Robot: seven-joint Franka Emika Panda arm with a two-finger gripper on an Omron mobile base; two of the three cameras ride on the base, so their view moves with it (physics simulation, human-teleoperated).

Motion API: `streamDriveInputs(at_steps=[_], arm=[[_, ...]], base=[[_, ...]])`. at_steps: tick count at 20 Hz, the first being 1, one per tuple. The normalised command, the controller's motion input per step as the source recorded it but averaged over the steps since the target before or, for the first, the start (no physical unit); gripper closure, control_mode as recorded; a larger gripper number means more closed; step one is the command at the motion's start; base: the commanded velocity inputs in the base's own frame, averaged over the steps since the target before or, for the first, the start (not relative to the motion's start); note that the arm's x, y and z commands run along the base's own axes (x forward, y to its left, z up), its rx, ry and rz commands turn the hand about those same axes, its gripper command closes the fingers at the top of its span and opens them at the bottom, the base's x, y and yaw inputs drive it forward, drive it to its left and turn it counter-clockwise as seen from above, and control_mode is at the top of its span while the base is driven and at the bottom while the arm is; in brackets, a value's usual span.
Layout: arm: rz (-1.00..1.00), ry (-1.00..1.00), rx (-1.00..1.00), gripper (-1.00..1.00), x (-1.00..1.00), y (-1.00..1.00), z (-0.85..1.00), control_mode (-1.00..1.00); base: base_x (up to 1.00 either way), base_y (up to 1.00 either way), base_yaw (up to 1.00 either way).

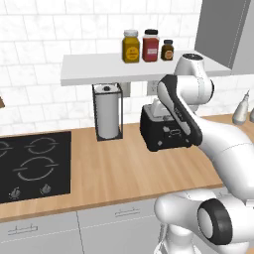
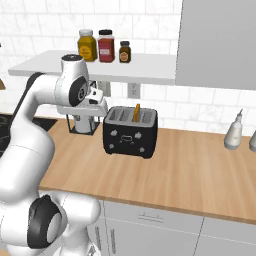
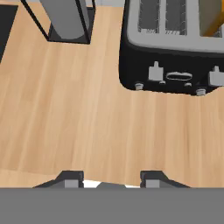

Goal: Start the toaster. Once the lever pops up, take the bread to the plate on the dining counter.

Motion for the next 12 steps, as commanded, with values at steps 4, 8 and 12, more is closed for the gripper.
streamDriveInputs(at_steps=[4,8,12], arm=[[0.00,-0.02,0.00,-1.00,0.00,-0.17,0.00,-1.00],[0.00,-0.04,0.00,-1.00,0.00,-0.62,0.00,-1.00],[0.00,-0.03,0.00,-1.00,0.00,-0.68,0.00,-1.00]], base=[[0.00,0.00,0.00],[0.00,0.00,0.00],[0.00,0.00,0.00]])
